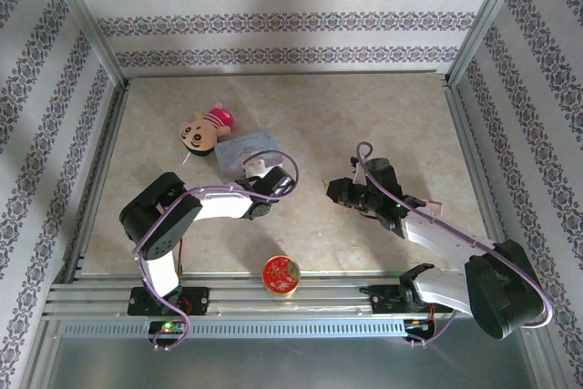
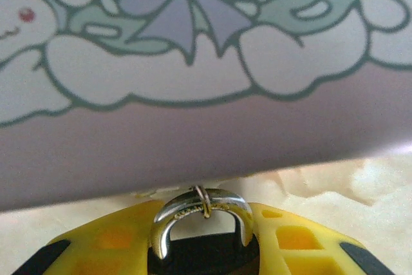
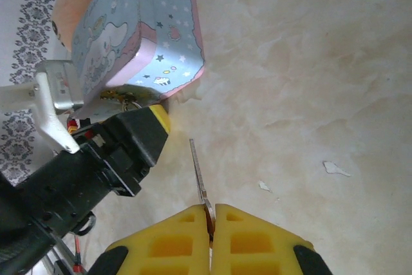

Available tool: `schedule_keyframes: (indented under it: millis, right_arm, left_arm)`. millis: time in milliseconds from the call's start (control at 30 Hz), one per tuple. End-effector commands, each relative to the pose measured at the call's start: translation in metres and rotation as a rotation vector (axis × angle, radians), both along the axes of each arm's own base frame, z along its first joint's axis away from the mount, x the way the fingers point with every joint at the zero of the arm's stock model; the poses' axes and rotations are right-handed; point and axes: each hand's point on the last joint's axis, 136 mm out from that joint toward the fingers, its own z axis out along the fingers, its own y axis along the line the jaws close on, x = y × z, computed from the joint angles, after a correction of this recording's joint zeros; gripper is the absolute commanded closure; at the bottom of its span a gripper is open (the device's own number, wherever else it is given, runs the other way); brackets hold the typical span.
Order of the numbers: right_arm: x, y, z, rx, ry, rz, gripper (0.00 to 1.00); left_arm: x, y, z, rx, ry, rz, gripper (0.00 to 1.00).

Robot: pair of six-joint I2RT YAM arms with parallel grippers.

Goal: Unlock the padlock with the key

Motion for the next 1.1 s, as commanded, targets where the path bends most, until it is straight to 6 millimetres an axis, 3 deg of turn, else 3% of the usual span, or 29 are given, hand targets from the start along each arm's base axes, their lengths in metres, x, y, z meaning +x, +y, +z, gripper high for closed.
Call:
schedule_keyframes:
  millis: [0, 367, 667, 733, 1067]
  right_arm:
    - [-0.003, -0.002, -0.005, -0.012, -0.013, -0.009, 1.0]
    - [-0.023, -0.001, -0.021, -0.047, -0.042, 0.055, 1.0]
    - [-0.031, 0.017, -0.017, -0.069, -0.13, 0.156, 1.0]
    - [-0.037, 0.017, -0.028, -0.089, -0.126, 0.164, 1.0]
    - [-0.034, 0.023, -0.032, -0.068, -0.177, 0.112, 1.0]
  left_arm:
    - [-0.018, -0.011, 0.0, -0.116, 0.092, 0.029, 0.81]
    - [-0.02, -0.05, 0.018, -0.42, 0.095, 0.027, 0.81]
    - [-0.023, -0.059, 0.025, -0.511, 0.099, 0.036, 0.81]
    - [-0.022, -0.062, 0.028, -0.529, 0.104, 0.033, 0.81]
    - [-0.023, -0.072, 0.028, -0.592, 0.115, 0.029, 0.81]
